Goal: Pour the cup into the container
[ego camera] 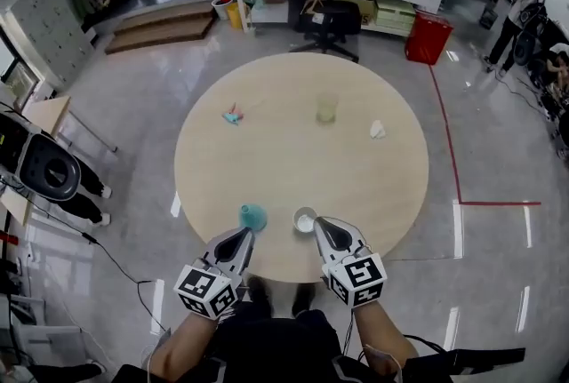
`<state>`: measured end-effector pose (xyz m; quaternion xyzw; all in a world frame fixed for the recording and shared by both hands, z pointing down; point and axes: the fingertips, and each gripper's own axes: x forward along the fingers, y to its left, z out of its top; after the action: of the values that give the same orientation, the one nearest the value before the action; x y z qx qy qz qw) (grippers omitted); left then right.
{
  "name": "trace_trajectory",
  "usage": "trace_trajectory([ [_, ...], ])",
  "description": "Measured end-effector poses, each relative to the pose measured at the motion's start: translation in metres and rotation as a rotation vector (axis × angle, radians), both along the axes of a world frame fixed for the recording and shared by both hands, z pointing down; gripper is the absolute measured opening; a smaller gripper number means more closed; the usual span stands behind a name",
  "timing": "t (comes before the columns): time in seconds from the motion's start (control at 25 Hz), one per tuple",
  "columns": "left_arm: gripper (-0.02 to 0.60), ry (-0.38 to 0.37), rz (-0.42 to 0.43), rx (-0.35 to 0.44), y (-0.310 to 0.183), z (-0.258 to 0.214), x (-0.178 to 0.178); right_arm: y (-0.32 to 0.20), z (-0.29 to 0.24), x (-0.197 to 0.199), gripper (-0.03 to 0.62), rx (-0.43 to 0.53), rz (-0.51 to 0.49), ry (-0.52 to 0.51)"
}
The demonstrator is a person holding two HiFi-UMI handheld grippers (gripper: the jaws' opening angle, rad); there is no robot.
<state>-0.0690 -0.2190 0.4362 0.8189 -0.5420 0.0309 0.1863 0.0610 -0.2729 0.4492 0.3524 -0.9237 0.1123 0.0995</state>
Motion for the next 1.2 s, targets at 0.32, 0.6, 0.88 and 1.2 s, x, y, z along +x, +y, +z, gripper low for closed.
trace_trajectory([
  [0.32,0.0,-0.067,0.051,0.029,0.051,0.001,0.022,0.031,-0.012,0.0,0.008,0.07,0.009,0.004],
  [0.6,0.0,-0.03,0.209,0.066,0.168,0.016,0.044,0.14,-0.013,-0.01,0.009,0.078,0.07,0.017],
  [0.88,0.0,0.033,0.179,0.059,0.269,0.027,0.014,0.269,-0.013,-0.019,0.009,0.05,0.093,0.027],
  [1.2,0.0,0.02,0.183,0.14,0.346,-0.013,0.009,0.368,-0.049,0.007,0.009,0.109,0.136,0.066],
])
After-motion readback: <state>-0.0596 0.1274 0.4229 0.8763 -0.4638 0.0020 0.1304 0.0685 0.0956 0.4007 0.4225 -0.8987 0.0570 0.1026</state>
